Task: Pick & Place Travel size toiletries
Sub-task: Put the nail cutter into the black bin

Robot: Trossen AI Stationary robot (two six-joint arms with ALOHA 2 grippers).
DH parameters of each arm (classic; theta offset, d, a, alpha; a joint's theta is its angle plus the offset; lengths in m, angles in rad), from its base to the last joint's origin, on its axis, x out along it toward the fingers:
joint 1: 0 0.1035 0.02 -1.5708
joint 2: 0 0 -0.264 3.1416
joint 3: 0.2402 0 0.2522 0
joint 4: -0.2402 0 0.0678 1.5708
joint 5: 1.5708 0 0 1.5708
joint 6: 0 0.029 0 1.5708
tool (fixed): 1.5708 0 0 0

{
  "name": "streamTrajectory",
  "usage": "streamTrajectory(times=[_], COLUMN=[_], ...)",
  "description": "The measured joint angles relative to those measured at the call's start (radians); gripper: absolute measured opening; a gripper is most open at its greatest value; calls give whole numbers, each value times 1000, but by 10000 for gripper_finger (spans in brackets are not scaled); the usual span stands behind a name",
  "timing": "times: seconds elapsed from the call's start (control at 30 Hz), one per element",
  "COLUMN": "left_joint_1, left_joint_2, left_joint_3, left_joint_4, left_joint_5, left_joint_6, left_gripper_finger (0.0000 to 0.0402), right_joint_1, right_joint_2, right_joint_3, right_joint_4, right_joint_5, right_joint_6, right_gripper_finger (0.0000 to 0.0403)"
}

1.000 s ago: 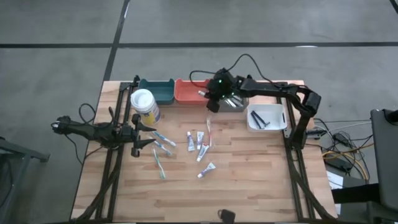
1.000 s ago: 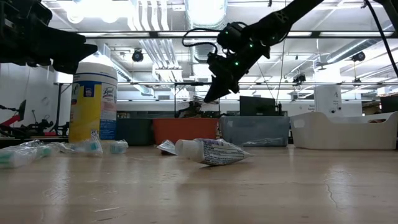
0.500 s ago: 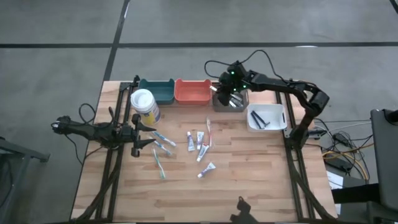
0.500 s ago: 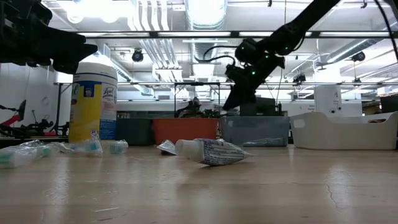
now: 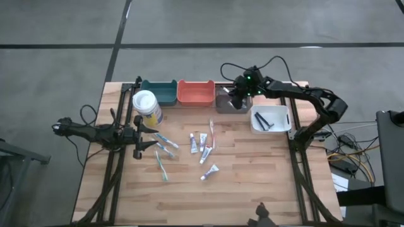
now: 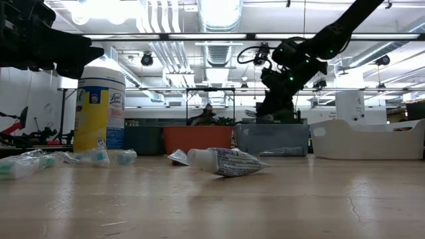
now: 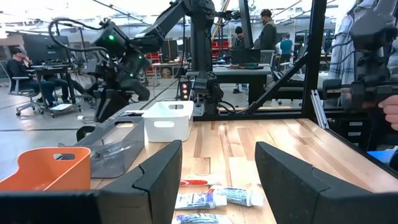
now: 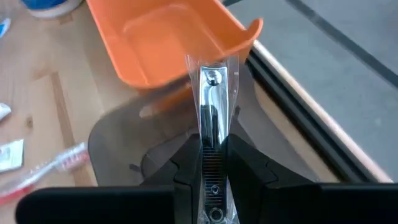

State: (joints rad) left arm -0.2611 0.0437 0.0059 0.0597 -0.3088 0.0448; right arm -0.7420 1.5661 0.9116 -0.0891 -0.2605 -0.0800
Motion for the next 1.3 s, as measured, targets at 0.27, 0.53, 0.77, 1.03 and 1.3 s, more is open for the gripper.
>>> streamTrajectory(times=[0.27,0.53,0.77,1.03,1.3], left_joint_1=[0,0,0,0,0], left_joint_2=[0,0,0,0,0], left_joint_3=[0,0,0,0,0], left_joint_4=[0,0,0,0,0], left_joint_5=[0,0,0,0,0], left_joint_6=[0,0,0,0,0], left_gripper_finger=[209,209,209,209,209], right_joint_1=[-8,-12,-22,-41,-47], right_joint_2=[-2,-1,0,0,0], right_joint_3=[-67,-85,-107,-117,-118], right_joint_4=[18,19,17,17,13], right_joint_5=[27,81,81,81,81], right_joint_6=[3,2,2,2,-2], right_gripper_finger=[54,54,54,77,112])
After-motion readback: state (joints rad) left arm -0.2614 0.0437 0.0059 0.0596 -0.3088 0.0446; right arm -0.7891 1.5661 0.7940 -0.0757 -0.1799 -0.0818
